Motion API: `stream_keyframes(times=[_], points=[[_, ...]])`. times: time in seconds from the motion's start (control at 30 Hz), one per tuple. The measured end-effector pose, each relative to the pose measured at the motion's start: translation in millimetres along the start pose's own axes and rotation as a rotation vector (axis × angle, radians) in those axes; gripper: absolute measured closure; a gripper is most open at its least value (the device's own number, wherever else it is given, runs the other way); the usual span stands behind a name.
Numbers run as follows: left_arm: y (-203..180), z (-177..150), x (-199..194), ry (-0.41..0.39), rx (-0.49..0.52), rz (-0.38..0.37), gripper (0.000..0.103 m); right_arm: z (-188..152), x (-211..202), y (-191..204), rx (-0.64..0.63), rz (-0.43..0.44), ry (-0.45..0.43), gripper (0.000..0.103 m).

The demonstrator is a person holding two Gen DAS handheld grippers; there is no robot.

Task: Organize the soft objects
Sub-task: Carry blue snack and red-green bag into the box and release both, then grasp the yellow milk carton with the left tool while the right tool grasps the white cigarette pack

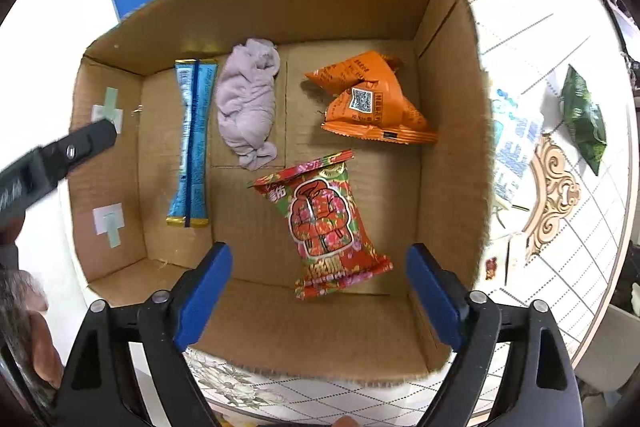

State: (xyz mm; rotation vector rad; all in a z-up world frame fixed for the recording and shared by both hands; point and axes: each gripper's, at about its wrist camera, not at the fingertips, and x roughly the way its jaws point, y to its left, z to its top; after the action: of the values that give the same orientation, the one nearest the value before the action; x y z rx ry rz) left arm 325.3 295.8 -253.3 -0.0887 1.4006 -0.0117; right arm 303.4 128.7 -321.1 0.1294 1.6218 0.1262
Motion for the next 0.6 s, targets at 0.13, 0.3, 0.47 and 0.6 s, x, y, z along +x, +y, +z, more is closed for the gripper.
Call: stream_keyframes(times=[0.13,0.3,0.47,0.6], points=[[-6,-23,-29,-0.075,0.002,0.002,0.001,-18,-30,2,-0.016,-0.009,-0.071,0.004],[-11,-45,-61,-0.131,-0.001,-0.025,0.000,-39,-69,-10,-0.023,-0.020,-0.143,0.003],[-18,-65,-85,-0.169,0.034,0.037,0.000,-62,-99,-11,-0.052,0.000,-0.188,0.002],[-22,-81,-105,-0.207,0.029,0.066,0.000,-81,-115,-10,-0.072,0.025,-0.220,0.002]])
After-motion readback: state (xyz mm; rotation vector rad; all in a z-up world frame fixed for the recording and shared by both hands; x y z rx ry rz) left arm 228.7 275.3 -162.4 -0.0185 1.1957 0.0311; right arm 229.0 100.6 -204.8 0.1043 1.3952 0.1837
